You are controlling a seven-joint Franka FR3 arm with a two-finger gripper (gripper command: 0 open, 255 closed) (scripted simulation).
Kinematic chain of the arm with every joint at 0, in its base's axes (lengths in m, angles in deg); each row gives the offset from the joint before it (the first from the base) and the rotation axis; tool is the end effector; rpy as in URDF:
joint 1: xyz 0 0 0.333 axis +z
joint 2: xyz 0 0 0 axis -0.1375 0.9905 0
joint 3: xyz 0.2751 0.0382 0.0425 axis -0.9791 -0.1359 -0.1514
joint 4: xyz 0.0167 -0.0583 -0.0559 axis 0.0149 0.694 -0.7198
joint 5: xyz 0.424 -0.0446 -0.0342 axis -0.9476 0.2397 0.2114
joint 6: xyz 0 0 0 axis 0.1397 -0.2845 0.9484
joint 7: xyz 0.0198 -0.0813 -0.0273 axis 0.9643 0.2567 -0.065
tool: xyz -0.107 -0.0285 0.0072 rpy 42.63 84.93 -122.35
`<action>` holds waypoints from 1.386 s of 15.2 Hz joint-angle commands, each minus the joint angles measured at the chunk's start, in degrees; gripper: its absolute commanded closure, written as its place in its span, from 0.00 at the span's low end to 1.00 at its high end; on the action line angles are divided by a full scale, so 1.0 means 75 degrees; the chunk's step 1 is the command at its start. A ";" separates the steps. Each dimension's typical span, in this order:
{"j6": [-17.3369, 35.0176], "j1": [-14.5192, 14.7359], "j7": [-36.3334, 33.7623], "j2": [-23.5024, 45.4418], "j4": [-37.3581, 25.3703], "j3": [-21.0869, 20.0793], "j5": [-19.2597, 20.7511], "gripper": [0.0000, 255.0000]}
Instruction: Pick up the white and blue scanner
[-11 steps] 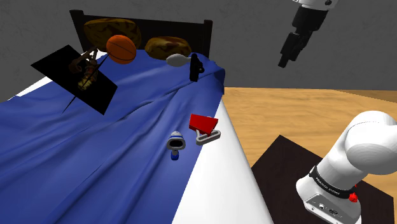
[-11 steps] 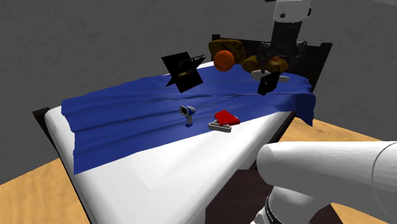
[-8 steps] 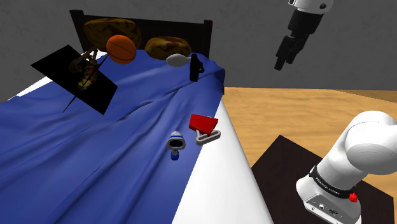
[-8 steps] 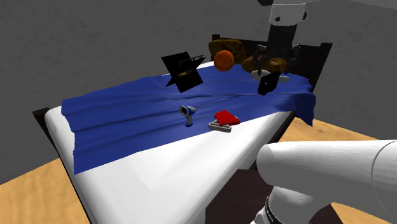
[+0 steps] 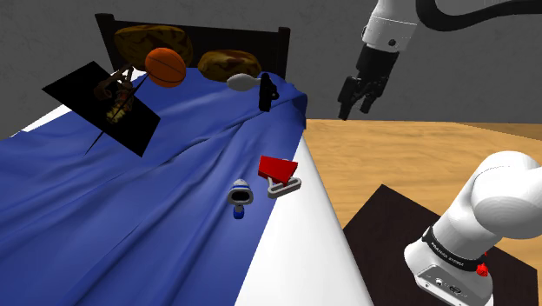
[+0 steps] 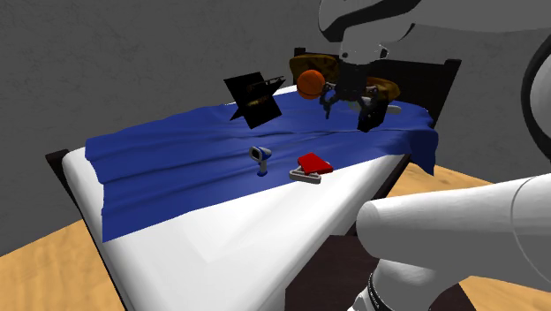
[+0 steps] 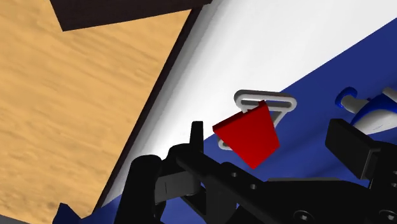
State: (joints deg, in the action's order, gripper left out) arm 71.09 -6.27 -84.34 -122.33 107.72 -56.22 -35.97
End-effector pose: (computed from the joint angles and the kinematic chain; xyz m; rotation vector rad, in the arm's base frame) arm 0.3918 0.0935 0.5210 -3.1002 0.2184 -0.0932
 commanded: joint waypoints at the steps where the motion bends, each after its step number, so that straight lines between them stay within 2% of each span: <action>1: 0.0409 0.0060 -0.0461 0.0235 0.0128 -0.0281 -0.0295 0.00; 7: 0.1706 0.0115 -0.1577 0.1383 0.0116 -0.1004 -0.0936 0.00; 12: 0.2790 0.0101 -0.2495 0.2588 -0.0198 -0.1591 -0.1249 0.00; 17: 0.3810 0.0056 -0.3479 0.3968 -0.0775 -0.2117 -0.1243 0.00; 21: 0.4532 0.0067 -0.4360 0.5167 -0.1415 -0.2426 -0.0947 0.00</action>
State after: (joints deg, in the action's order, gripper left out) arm 103.27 -5.85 -115.25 -85.98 98.06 -73.82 -43.67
